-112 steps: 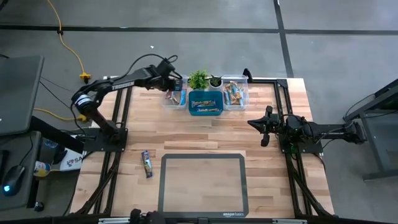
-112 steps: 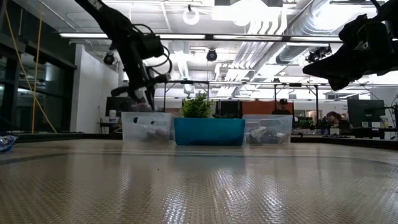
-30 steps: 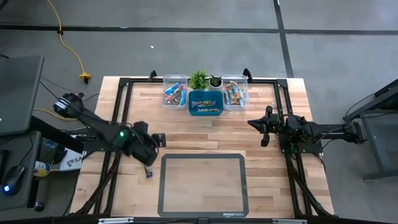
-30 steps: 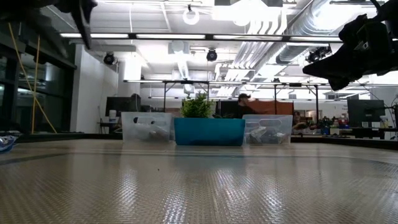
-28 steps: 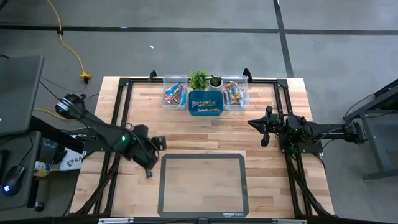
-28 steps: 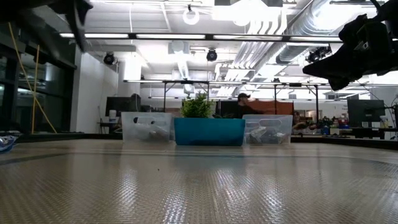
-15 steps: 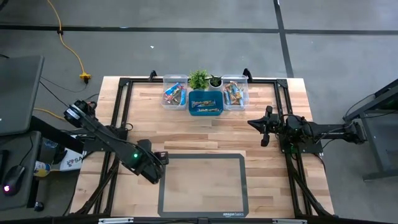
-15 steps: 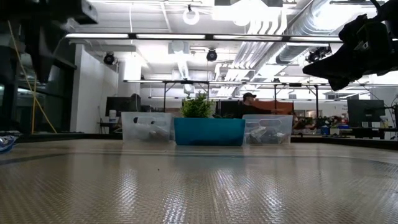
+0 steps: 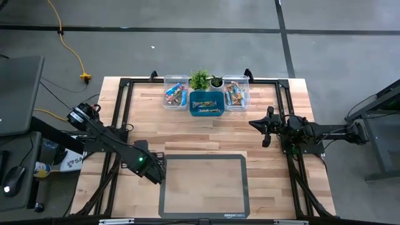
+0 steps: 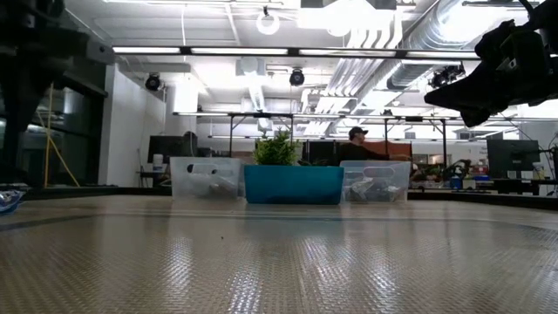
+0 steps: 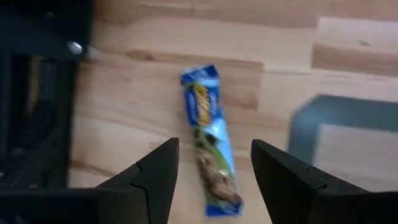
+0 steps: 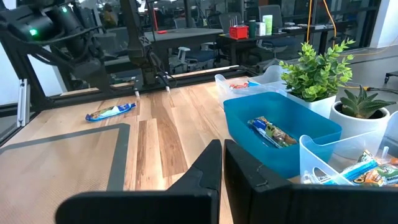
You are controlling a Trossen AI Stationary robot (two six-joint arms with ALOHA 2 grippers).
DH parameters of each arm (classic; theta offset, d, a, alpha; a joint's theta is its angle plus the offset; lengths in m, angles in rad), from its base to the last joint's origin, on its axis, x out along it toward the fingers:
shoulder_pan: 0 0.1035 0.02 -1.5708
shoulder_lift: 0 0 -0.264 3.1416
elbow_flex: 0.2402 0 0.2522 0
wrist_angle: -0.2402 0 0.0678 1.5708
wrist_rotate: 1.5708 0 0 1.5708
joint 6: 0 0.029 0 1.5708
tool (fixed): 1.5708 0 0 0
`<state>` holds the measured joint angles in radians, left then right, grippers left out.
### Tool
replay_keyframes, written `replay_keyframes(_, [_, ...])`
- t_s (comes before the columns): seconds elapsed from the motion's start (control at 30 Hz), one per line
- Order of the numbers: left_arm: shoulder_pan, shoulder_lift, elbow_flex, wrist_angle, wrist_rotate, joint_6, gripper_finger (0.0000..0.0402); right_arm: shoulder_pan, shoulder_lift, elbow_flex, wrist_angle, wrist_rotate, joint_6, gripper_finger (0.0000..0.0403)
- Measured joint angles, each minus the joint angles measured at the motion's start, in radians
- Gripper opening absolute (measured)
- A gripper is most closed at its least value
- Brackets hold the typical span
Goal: Pick and place Granola Bars by type
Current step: Put the blue granola bar into the blue bin
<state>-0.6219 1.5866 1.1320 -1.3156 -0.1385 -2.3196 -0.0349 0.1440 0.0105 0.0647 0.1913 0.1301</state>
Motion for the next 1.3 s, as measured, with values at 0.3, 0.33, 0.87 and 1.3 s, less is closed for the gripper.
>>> replay_keyframes(0.3, [0.001,0.052,-0.014,-0.050,0.006,-0.006,0.0198,0.000,-0.002,0.000,0.000,0.000,0.000,0.0000])
replay_keyframes(0.33, [0.001,0.060,-0.019,-0.034,0.006,-0.007,0.0198,0.000,-0.002,0.000,0.001,0.000,0.000,0.0000])
replay_keyframes(0.87, [0.001,0.162,-0.101,0.180,0.038,-0.010,0.0198,0.000,0.005,0.000,0.000,0.000,0.000,0.0000])
replay_keyframes(1.3, [0.006,0.159,-0.186,0.276,0.046,-0.017,0.0197,0.000,0.007,0.000,0.002,0.000,0.000,0.0000])
